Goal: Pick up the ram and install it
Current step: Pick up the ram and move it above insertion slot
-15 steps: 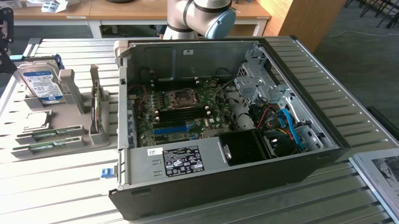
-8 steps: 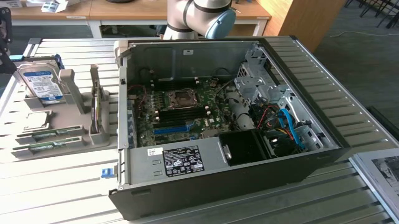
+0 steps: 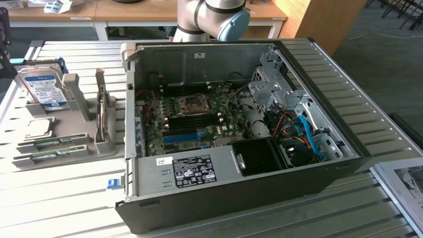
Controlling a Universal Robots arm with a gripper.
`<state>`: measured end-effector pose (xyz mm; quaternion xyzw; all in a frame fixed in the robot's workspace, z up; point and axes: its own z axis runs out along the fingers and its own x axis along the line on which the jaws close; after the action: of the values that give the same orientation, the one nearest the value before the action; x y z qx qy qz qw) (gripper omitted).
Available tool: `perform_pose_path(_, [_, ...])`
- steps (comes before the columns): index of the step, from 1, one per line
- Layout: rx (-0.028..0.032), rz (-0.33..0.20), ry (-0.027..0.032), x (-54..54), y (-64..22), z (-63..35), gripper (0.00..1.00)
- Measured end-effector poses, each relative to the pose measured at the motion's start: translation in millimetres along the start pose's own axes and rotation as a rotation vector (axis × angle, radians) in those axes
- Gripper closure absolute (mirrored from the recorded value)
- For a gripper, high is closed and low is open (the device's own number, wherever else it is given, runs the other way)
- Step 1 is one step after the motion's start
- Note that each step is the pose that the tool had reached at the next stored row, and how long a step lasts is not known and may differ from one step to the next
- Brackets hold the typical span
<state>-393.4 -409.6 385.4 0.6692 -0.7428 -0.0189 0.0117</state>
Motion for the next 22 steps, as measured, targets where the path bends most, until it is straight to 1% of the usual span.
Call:
perform_pose_path(9, [-0.0008,-0.096,0.0042,0.0,0.0,0.2,0.9])
perform_pose_path(17, [-0.0008,-0.097,0.0043,0.0,-0.1,0.5,0.9])
perform_pose_path(22, [-0.0006,-0.097,0.0043,0.0,-0.2,3.6,0.9])
